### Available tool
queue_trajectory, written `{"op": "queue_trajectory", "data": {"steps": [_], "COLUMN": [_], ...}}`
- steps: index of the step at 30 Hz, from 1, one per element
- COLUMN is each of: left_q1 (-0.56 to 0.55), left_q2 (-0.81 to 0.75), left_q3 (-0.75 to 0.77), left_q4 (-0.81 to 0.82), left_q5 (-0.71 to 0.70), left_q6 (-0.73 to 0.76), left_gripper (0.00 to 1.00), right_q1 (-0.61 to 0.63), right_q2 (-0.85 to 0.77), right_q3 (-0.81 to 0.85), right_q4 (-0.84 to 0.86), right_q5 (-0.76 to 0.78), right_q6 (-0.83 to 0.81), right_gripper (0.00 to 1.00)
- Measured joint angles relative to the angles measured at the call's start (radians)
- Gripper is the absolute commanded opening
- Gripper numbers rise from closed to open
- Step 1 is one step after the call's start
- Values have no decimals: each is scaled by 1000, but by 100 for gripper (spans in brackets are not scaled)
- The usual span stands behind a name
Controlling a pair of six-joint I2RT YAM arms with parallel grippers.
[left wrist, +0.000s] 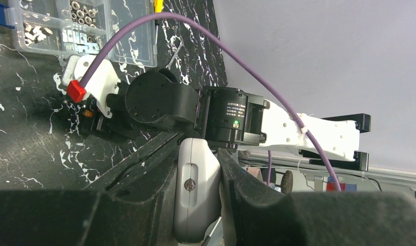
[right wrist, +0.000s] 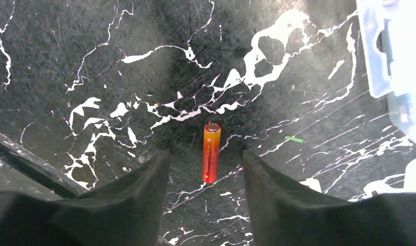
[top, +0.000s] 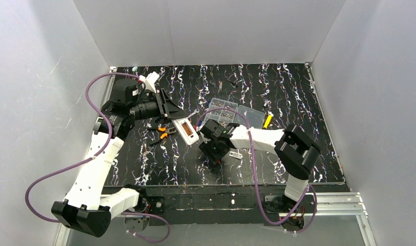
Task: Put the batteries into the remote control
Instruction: Pick up the battery from the center of the board.
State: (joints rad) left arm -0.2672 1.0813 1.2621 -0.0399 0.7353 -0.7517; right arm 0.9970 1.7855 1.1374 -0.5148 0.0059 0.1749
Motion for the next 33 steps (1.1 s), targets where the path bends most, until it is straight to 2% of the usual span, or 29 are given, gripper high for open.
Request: {"op": "queue_trajectory", "data": {"steps": [5, 13, 29, 33], "left_q1": [2, 3, 3, 3], "left_q2": [11, 15, 16, 16], "left_q3": [45, 56, 38, 37], "left_q4": [-16, -20, -14, -11], "left_q5": [-7, -14, -19, -19], "left_q6": [25, 31, 29, 29], "left_gripper": [0, 0, 0, 0], "right_q1": [0, 0, 13, 20], "right_q2": [-24, -46, -77, -77], "right_q3": [-33, -69, -107, -107], "right_q4": [53, 79, 73, 71], "right_q5": [14, 52, 96, 96], "right_q6": [-1, 5, 37, 40], "right_gripper": [68, 52, 32, 20]}}
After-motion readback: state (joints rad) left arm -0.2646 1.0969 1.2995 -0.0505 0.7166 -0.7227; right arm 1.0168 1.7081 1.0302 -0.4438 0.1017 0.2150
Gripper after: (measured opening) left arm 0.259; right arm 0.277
